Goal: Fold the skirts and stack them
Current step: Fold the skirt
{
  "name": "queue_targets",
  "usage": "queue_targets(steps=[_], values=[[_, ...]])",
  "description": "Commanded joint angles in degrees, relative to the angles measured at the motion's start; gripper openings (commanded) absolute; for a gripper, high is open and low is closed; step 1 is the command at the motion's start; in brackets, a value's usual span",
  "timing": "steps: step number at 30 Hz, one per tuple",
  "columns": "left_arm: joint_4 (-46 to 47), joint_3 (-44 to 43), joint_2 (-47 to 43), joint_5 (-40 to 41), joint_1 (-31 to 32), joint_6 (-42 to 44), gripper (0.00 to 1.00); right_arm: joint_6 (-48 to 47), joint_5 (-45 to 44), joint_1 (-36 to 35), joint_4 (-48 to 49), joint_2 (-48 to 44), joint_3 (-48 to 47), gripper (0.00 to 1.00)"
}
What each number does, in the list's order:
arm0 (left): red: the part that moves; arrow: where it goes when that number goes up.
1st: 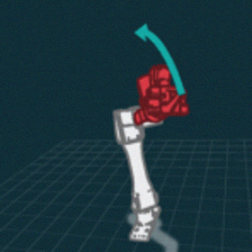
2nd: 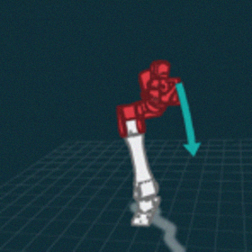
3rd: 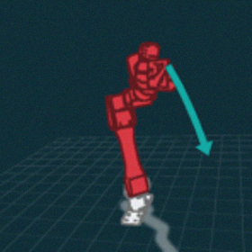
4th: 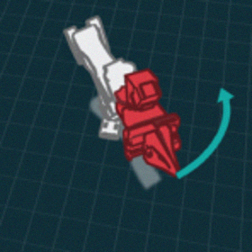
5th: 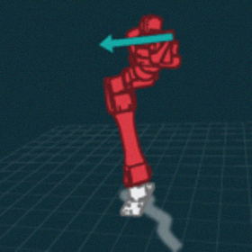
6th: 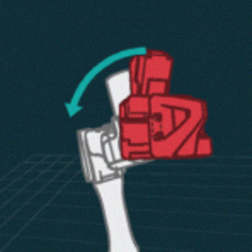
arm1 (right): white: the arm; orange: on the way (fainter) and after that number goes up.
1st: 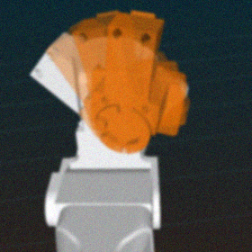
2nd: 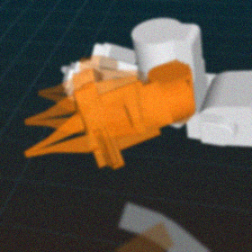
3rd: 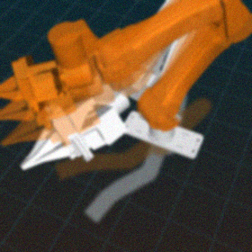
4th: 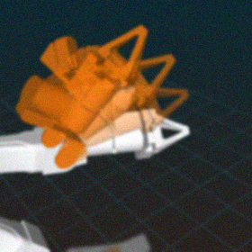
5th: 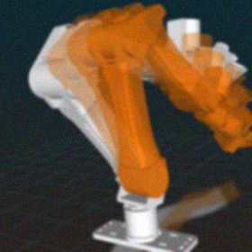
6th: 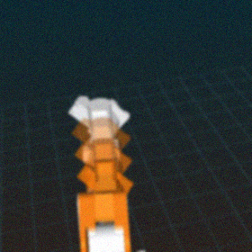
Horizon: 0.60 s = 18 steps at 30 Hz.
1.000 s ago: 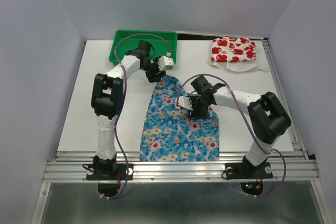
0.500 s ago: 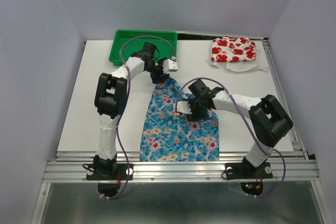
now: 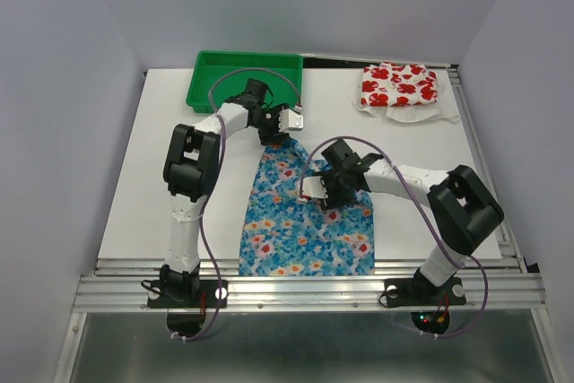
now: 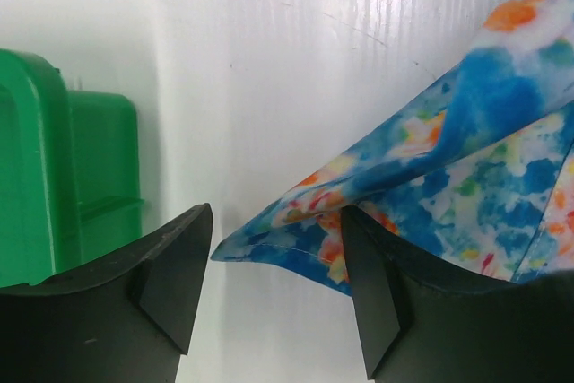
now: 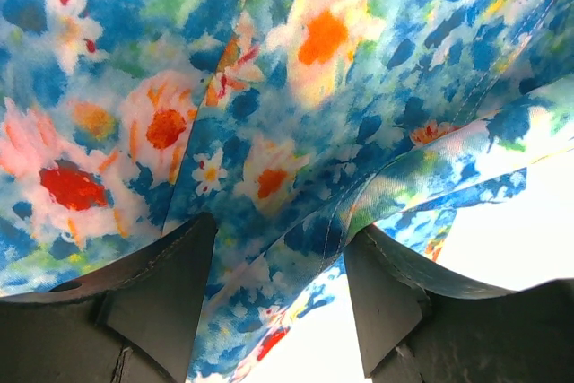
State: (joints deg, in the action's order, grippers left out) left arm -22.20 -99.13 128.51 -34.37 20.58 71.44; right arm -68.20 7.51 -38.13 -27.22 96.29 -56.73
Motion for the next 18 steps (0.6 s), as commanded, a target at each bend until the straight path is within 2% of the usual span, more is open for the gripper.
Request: queue_targets(steps=[1, 5, 7, 8, 9, 12, 13, 15, 18], values=[[4.0, 4.1, -5.5, -0.9, 0.3, 3.6, 0.72, -2.4, -1.9, -0.4, -1.1, 2.1, 3.3, 0.64], [6.8, 6.8, -7.5, -1.4, 0.3, 5.7, 0.72, -2.3, -1.7, -0.4, -0.7, 2.2, 3.3, 0.64], [4.3, 5.0, -6.7, -1.5, 0.5, 6.3, 0.64, -1.5, -2.1, -0.4, -0.2, 2.3, 3.1, 0.65], [3.0, 4.0, -6.3, -1.5, 0.6, 6.8, 0.59, -0.6, -2.2, -0.4, 0.1, 2.3, 2.9, 0.66], [0.1, 2.8, -5.6, -1.5, 0.7, 7.0, 0.45, 1.6, -2.4, -0.4, 0.8, 2.2, 2.7, 0.68], [-1.3, 1.7, -7.2, -1.1, 0.7, 5.6, 0.22, 6.1, -2.0, -0.4, 1.8, 1.8, 0.3, 0.74], [0.0, 3.8, -8.4, 0.0, 0.8, 4.9, 0.09, 9.3, -1.8, -0.4, 2.2, 1.3, -0.5, 0.75], [1.7, 6.6, -11.1, 1.7, 1.1, 4.0, 0.00, 13.0, -0.6, 1.8, 2.8, 0.5, -3.2, 0.76], [3.4, 10.9, -16.3, 4.6, 1.1, 1.5, 0.00, 20.7, 2.9, 7.2, 2.6, -1.1, -7.4, 0.81]])
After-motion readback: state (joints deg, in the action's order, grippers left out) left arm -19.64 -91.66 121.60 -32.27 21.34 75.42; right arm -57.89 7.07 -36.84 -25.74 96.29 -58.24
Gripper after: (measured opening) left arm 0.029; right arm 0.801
